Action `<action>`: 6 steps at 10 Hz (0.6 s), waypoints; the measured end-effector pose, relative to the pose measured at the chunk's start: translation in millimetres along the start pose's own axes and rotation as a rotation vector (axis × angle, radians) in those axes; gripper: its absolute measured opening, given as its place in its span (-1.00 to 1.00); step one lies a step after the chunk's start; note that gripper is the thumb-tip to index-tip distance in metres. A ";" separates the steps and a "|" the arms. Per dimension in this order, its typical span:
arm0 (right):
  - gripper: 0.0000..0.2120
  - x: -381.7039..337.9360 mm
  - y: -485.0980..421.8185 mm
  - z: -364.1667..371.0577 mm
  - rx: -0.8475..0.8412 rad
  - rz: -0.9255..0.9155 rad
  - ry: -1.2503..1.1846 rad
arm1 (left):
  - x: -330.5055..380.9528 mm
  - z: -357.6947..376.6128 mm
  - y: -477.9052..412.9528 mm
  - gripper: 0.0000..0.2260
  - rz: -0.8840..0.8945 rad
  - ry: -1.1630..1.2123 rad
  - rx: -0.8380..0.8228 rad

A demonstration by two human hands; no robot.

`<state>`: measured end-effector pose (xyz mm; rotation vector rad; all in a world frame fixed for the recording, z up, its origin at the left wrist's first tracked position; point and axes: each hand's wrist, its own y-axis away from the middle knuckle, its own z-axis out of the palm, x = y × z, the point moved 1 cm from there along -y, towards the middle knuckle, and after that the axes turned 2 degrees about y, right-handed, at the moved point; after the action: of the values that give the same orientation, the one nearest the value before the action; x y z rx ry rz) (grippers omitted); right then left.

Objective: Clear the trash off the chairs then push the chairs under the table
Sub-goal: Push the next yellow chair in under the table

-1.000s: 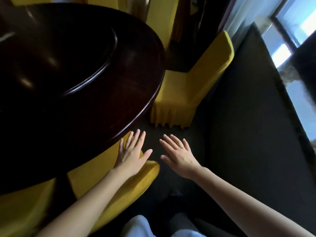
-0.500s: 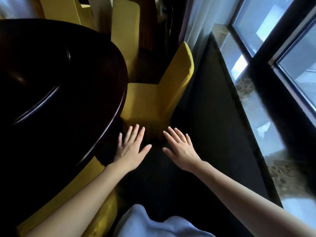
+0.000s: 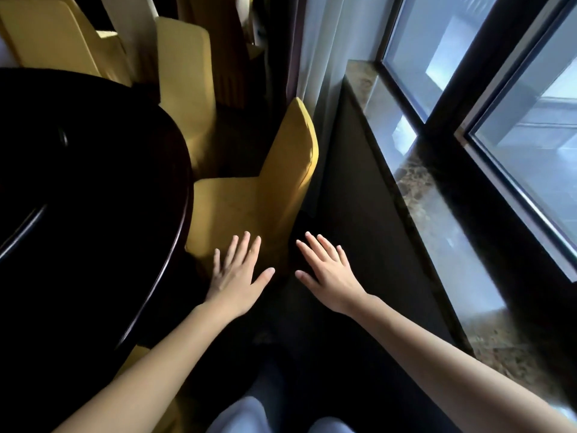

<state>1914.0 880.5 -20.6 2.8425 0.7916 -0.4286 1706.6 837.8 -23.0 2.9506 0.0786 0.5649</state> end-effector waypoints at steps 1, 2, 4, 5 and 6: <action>-0.40 18.1 -32.8 -13.5 0.007 0.034 0.002 | 3.6 -3.6 -42.4 -0.39 0.027 0.005 -0.011; -0.41 34.7 -68.0 -27.0 0.005 0.063 0.005 | 4.9 -9.4 -88.2 -0.39 0.031 0.016 -0.019; -0.41 69.3 -141.0 -55.3 0.035 0.080 0.048 | 6.7 -24.0 -175.0 -0.39 0.068 0.049 -0.017; -0.40 89.4 -175.8 -68.2 0.066 0.092 0.055 | 9.0 -29.6 -216.9 -0.39 0.077 0.070 -0.016; -0.39 111.8 -207.7 -79.3 0.060 0.085 0.085 | 14.8 -31.0 -252.7 -0.40 0.078 0.116 -0.041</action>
<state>1914.5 1128.3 3.5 2.9547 0.6801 -0.3279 1702.4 1092.8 -25.4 2.8896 -0.0365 0.7389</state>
